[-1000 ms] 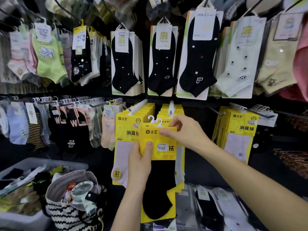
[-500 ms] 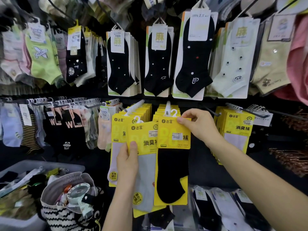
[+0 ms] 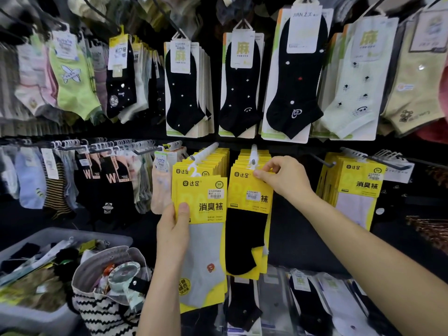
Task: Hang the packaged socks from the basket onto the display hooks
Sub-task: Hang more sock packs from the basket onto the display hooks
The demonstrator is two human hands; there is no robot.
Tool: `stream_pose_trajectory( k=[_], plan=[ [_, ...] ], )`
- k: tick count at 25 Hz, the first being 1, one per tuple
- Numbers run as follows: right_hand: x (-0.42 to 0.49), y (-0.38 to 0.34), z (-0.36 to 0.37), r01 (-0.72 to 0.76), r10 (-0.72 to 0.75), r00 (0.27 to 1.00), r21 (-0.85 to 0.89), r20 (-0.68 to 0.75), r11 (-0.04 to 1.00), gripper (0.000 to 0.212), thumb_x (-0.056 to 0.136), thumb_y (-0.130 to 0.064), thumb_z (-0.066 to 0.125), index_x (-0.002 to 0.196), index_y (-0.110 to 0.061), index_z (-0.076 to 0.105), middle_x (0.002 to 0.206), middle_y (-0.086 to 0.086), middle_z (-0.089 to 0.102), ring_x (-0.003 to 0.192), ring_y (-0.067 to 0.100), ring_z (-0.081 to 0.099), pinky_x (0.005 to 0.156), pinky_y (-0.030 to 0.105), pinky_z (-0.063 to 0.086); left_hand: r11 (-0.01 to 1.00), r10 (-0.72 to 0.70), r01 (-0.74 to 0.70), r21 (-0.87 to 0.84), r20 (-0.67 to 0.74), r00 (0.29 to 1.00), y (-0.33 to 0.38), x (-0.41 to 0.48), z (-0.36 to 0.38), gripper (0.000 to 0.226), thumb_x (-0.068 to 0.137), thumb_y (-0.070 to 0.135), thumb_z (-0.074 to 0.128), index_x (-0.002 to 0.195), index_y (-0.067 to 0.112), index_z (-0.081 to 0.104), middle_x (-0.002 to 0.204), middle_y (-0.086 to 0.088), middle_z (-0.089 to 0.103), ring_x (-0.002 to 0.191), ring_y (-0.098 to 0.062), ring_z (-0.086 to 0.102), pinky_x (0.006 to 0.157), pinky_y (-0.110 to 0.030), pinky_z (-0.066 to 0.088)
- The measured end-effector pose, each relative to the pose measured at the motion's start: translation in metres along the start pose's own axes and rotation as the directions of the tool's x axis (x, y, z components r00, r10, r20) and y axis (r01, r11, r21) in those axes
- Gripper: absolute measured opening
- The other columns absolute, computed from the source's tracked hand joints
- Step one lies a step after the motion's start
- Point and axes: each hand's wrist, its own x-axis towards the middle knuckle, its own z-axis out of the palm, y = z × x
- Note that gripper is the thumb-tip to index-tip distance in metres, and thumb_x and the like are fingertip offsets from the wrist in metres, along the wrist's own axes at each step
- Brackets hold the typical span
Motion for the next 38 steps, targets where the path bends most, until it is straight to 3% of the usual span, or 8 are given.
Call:
stream_pose_trajectory(
  k=[4,7,10,14,18,27,31,38],
  plan=[
    [-0.007,-0.003,-0.001,0.021,-0.021,1.0,0.007,-0.023,1.0,0.029,0.079,-0.041,0.068,0.098,-0.022,0.058,0.093,-0.005,0.049,0.084,0.012,0.05,0.077,0.034,0.046,0.999,-0.051,0.051,-0.018,0.033,0.998,0.0,-0.007,0.016,0.028,0.098,0.027,0.044,0.087,0.003,0.055,0.081,0.002,0.058,0.075,-0.009,0.05,0.068,-0.027,0.04],
    [-0.025,-0.009,-0.004,0.17,-0.157,0.98,0.102,-0.123,0.98,0.018,0.082,-0.044,0.061,0.089,-0.03,0.054,0.086,-0.012,0.048,0.076,0.005,0.048,0.077,0.031,0.044,0.998,-0.048,0.051,-0.043,0.067,0.997,0.002,-0.014,0.029,0.025,0.097,0.028,0.044,0.086,0.01,0.058,0.081,0.007,0.064,0.077,-0.008,0.056,0.07,-0.024,0.046],
    [-0.036,-0.013,-0.007,0.23,-0.234,0.971,0.094,0.038,0.969,0.02,0.08,-0.049,0.061,0.089,-0.03,0.059,0.082,-0.016,0.05,0.074,0.0,0.048,0.071,0.025,0.043,0.998,-0.026,0.033,-0.058,0.112,0.993,0.005,-0.019,0.043,0.02,0.097,0.025,0.047,0.096,0.01,0.061,0.1,-0.008,0.067,0.094,-0.018,0.061,0.085,-0.036,0.048],
    [-0.037,-0.007,-0.016,0.164,-0.178,0.981,0.155,0.076,0.974,0.013,0.081,-0.031,0.069,0.092,-0.025,0.066,0.072,-0.012,0.054,0.065,0.002,0.048,0.064,0.02,0.041,0.992,-0.025,0.042,-0.122,0.132,0.991,0.009,-0.027,0.054,0.009,0.092,0.022,0.056,0.096,0.025,0.063,0.096,0.011,0.07,0.088,0.002,0.065,0.07,-0.011,0.049],
    [-0.039,-0.002,-0.021,0.161,-0.172,0.976,0.085,0.136,0.983,0.005,0.085,-0.031,0.064,0.085,-0.027,0.06,0.078,-0.013,0.051,0.067,0.001,0.047,0.062,0.018,0.036,0.983,-0.07,0.087,-0.159,0.11,0.991,0.008,-0.029,0.059,0.01,0.089,0.022,0.061,0.099,0.023,0.064,0.098,0.007,0.072,0.09,-0.004,0.067,0.073,-0.019,0.052],
    [-0.027,-0.013,-0.032,0.267,-0.261,0.937,0.005,0.23,0.964,0.005,0.083,-0.029,0.067,0.086,-0.029,0.071,0.077,-0.016,0.051,0.068,0.0,0.045,0.06,0.014,0.031,0.993,-0.077,0.088,-0.074,0.141,0.987,0.003,-0.027,0.06,0.007,0.087,0.023,0.064,0.094,0.024,0.063,0.093,0.009,0.071,0.084,-0.001,0.067,0.062,-0.01,0.049],
    [-0.027,-0.016,-0.032,0.248,-0.247,0.923,0.037,0.294,0.968,0.012,0.084,-0.028,0.066,0.074,-0.031,0.06,0.076,-0.015,0.055,0.071,0.003,0.051,0.06,0.014,0.038,0.994,-0.069,0.082,-0.076,0.164,0.984,0.0,-0.026,0.061,0.008,0.087,0.022,0.063,0.095,0.024,0.063,0.095,0.008,0.071,0.084,-0.001,0.067,0.062,-0.01,0.049],
    [-0.008,-0.019,-0.036,0.147,-0.158,0.975,0.079,0.157,0.986,0.015,0.089,-0.016,0.058,0.076,-0.025,0.058,0.072,-0.01,0.063,0.069,0.0,0.059,0.061,0.018,0.046,0.997,-0.051,0.055,-0.055,0.07,0.996,-0.001,-0.025,0.062,0.005,0.092,0.024,0.056,0.09,0.025,0.061,0.09,0.012,0.067,0.081,0.005,0.061,0.066,-0.013,0.049]
  ],
)
